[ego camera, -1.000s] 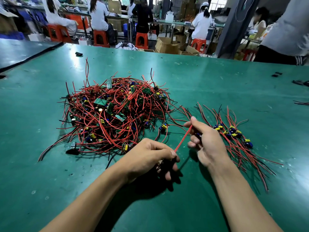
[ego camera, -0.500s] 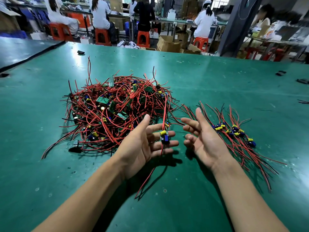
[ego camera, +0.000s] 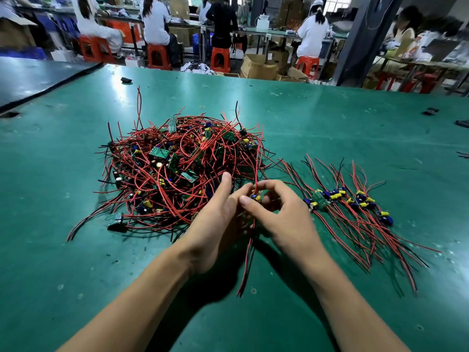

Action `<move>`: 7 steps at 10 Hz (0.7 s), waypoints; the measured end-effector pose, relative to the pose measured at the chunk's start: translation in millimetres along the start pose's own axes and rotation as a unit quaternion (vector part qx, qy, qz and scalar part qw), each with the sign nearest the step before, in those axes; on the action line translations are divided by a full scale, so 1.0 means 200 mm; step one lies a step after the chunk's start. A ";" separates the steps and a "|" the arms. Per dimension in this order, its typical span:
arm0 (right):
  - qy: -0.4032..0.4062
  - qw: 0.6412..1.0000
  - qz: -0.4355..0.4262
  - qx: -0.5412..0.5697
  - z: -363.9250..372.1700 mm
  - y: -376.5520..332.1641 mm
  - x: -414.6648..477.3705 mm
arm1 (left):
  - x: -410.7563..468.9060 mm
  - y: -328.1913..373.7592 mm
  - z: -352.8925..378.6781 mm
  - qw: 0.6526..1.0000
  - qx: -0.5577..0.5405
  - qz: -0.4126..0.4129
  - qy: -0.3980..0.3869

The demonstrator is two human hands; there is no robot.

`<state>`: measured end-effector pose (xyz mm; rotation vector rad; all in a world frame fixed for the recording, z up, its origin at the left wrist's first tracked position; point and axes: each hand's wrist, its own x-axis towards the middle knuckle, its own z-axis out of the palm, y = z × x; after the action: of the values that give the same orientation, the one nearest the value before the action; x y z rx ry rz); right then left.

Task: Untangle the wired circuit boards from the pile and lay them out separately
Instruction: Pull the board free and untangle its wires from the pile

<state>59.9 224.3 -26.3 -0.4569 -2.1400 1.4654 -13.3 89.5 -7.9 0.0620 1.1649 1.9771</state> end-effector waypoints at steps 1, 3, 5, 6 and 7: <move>0.022 0.997 -0.035 -0.061 -0.02 0.01 0.00 | 0.05 0.01 0.03 1.000 -0.020 -0.011 0.014; 0.095 0.994 0.015 -0.058 -0.11 0.03 0.07 | 0.08 -0.10 0.04 0.830 0.488 0.260 0.072; 0.179 0.942 0.056 -0.277 -0.27 0.09 0.09 | 0.06 -0.16 -0.07 0.700 0.655 0.279 0.058; 0.197 0.943 0.007 -0.268 -0.25 0.08 0.09 | 0.06 -0.15 -0.05 0.684 0.673 0.275 0.064; 0.125 0.974 -0.015 -0.189 -0.15 0.06 0.08 | 0.04 -0.15 -0.06 0.673 0.686 0.265 0.082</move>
<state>64.9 260.6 -25.6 -0.7013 -2.2051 0.9235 -4.9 94.2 -40.5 1.1100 2.7337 1.0028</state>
